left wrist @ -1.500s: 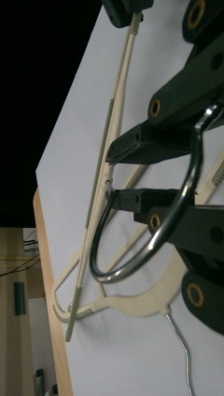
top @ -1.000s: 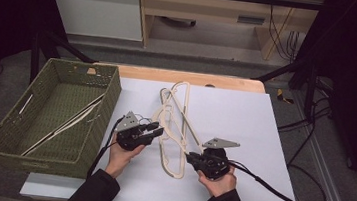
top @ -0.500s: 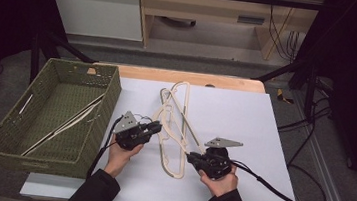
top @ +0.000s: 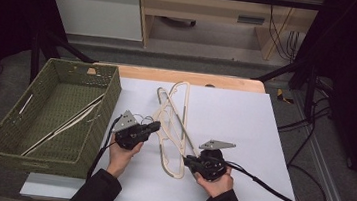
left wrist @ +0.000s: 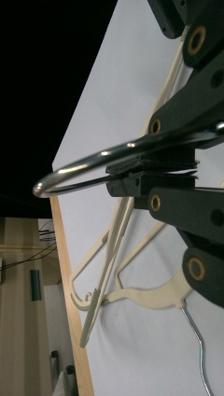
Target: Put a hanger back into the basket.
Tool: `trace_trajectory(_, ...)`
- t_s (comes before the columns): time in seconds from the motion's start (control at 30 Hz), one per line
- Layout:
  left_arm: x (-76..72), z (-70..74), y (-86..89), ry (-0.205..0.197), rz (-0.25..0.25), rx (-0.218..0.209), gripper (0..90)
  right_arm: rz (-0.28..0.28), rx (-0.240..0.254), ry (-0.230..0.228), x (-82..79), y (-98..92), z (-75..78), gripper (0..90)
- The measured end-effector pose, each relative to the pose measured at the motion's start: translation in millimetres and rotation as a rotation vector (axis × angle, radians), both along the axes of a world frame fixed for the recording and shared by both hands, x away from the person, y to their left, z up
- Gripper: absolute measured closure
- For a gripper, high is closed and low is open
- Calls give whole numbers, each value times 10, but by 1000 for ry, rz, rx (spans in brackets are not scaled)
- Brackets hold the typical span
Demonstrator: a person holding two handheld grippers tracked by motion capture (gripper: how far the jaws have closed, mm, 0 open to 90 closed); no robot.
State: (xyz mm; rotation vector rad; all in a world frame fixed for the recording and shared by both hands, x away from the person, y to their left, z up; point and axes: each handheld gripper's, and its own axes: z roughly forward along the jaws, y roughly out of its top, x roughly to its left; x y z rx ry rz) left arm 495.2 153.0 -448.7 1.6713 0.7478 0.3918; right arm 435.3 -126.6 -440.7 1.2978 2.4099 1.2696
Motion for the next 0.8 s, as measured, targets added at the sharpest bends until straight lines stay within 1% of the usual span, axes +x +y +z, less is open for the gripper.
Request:
trace_trajectory(0.03, -5, 6, 1, 1, 2, 1, 873, 0, 0, 0, 0, 0, 0, 799)
trace_trajectory(0.07, -11, 13, -3, 2, 5, 4, 873, 6, -3, -9, 6, 5, -4, 771)
trace_trajectory(0.1, -16, 20, -5, 0, 7, 9, 873, 12, -4, -14, 11, 9, -8, 717)
trace_trajectory(0.13, -21, 28, -10, 1, 9, 11, 873, 12, -4, -14, 11, 9, -8, 717)
trace_trajectory(0.17, -24, 37, -13, 4, 12, 18, 873, 16, -11, -26, 20, 9, -9, 690)
trace_trajectory(0.2, -28, 46, -14, 4, 12, 22, 873, 12, -10, -51, 25, 13, -1, 659)
trace_trajectory(0.27, -36, 61, -14, 9, 14, 27, 874, 10, -16, -111, 47, 16, 42, 539)
trace_trajectory(0.3, -46, 72, -17, 14, 19, 36, 873, 24, -41, -210, 79, 35, 100, 474)
trace_trajectory(0.33, -46, 72, -17, 14, 19, 36, 873, 24, -41, -210, 79, 35, 100, 474)
trace_trajectory(0.37, -50, 77, -19, 17, 22, 39, 873, 27, -54, -243, 103, 59, 128, 433)
trace_trajectory(0.47, -63, 89, -23, 24, 28, 40, 873, 21, -84, -274, 191, 196, 190, 383)
trace_trajectory(0.5, -67, 94, -24, 27, 31, 40, 873, 24, -93, -281, 227, 251, 203, 389)
trace_trajectory(0.53, -71, 99, -24, 28, 32, 43, 873, 30, -111, -277, 299, 362, 211, 385)
trace_trajectory(0.57, -75, 102, -25, 29, 33, 46, 873, 30, -111, -277, 299, 362, 211, 385)
trace_trajectory(0.6, -77, 105, -24, 29, 33, 47, 873, 33, -120, -274, 333, 415, 204, 391)
trace_trajectory(0.67, -79, 106, -23, 30, 33, 51, 873, 44, -149, -270, 389, 510, 177, 415)
trace_trajectory(0.7, -79, 107, -22, 32, 33, 50, 872, 49, -158, -263, 409, 553, 161, 448)
trace_trajectory(0.73, -79, 107, -21, 33, 33, 51, 871, 64, -171, -255, 441, 615, 126, 521)
trace_trajectory(0.77, -80, 107, -21, 33, 34, 52, 871, 64, -171, -255, 441, 615, 126, 521)
trace_trajectory(0.8, -82, 108, -23, 34, 34, 53, 870, 82, -185, -251, 461, 656, 89, 612)
